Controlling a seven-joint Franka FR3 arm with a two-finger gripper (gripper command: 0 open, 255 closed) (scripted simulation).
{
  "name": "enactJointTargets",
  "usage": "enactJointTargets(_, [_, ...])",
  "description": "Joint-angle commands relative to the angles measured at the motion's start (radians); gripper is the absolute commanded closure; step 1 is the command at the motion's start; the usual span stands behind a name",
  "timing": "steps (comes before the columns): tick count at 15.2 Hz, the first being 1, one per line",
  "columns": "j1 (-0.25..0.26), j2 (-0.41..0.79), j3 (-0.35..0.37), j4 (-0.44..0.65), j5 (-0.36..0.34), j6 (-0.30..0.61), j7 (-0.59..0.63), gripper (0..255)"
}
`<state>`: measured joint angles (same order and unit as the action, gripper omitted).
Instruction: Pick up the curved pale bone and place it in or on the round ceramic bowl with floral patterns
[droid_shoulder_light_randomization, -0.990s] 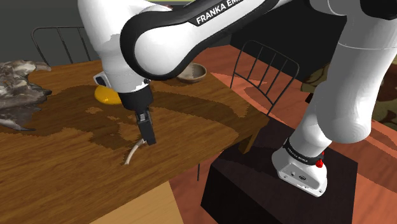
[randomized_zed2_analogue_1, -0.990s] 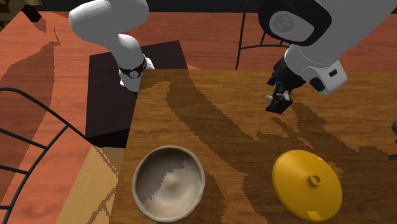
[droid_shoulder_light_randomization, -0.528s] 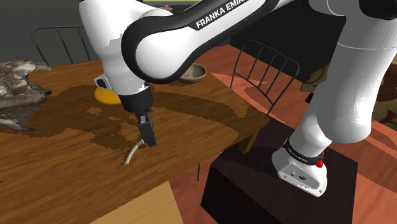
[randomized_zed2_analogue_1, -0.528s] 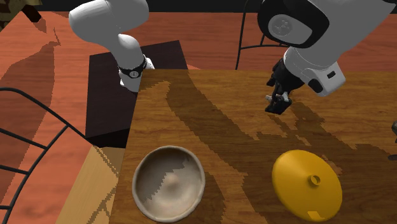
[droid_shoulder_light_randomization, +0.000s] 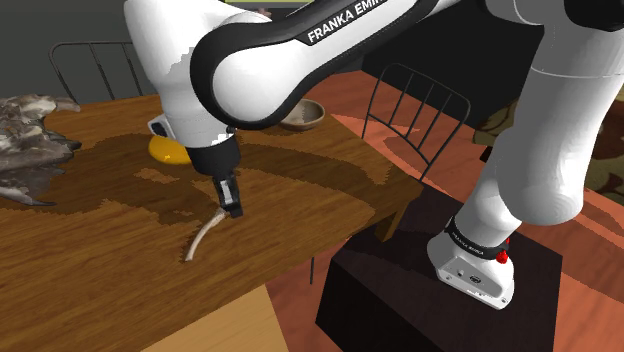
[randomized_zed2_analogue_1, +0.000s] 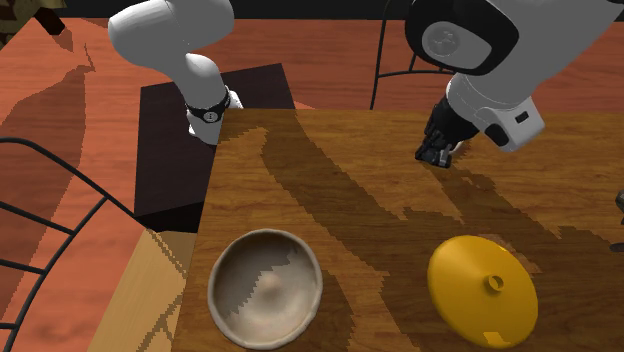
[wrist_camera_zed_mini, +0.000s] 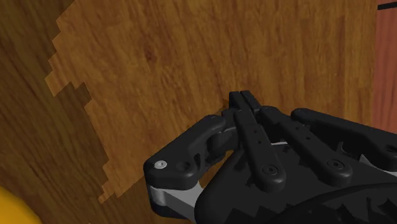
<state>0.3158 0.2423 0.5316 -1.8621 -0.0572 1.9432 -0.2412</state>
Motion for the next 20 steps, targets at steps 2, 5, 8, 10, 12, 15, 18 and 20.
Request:
enactJointTargets(2, [0.001,0.001,0.001,-0.001,0.001,-0.001,0.0,255])
enactJointTargets(5, [0.014,0.041,0.013,0.065,-0.043,-0.039,-0.092,0])
enactJointTargets(8, [0.064,0.149,0.059,0.24,-0.169,-0.143,-0.369,0])
enactJointTargets(10, [0.102,0.202,0.093,0.329,-0.245,-0.195,-0.558,0])
enactJointTargets(12, [0.108,0.21,0.098,0.33,-0.26,-0.19,-0.595,0])
enactJointTargets(15, [0.102,0.212,0.095,0.292,-0.264,-0.151,-0.591,0])
enactJointTargets(18, [0.096,0.218,0.091,0.25,-0.27,-0.106,-0.585,0])
enactJointTargets(20, [0.096,0.218,0.091,0.25,-0.27,-0.106,-0.585,0])
